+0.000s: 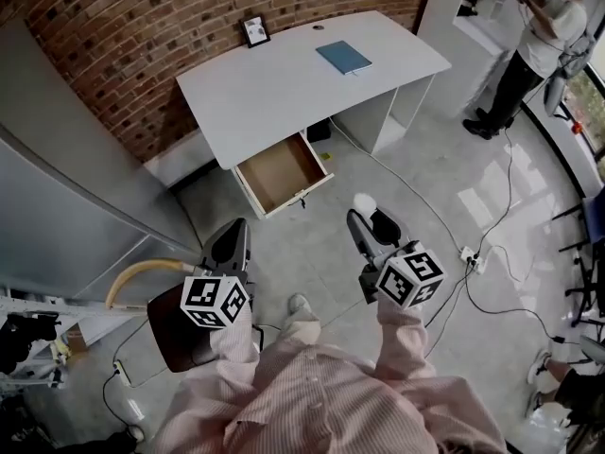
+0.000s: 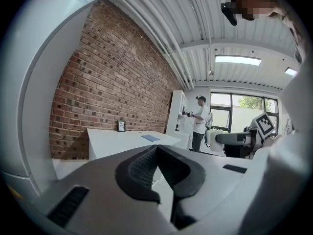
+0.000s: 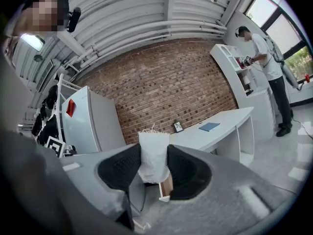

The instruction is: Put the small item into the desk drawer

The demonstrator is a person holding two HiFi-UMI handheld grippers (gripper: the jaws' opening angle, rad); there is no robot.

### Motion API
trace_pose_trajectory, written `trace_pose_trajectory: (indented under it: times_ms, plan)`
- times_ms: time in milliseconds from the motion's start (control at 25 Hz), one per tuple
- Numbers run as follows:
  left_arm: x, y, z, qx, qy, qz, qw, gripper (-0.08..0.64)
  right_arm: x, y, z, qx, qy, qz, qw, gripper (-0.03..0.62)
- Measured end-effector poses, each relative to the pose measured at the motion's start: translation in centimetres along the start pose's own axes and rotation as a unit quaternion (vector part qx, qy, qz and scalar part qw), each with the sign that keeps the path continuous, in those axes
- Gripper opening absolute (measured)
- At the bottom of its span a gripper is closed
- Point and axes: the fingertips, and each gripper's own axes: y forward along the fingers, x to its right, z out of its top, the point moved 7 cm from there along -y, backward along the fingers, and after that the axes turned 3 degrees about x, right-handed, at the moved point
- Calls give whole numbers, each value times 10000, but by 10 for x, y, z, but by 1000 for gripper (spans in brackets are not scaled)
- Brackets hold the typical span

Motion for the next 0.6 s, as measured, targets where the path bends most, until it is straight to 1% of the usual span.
trace_pose_trajectory:
  times_ms: [240, 440, 600]
  plan:
    - [-29, 39, -1, -73, -90, 71, 9999, -2, 21, 56, -4, -240, 63, 92, 9996, 169]
    - [-51, 55, 3, -49, -131, 157, 9998, -2, 28, 91, -4, -301, 32, 170, 9994, 169]
    - [-61, 60, -2, -80, -173, 185, 9996, -2, 32, 109, -7, -320, 33, 237, 9992, 169]
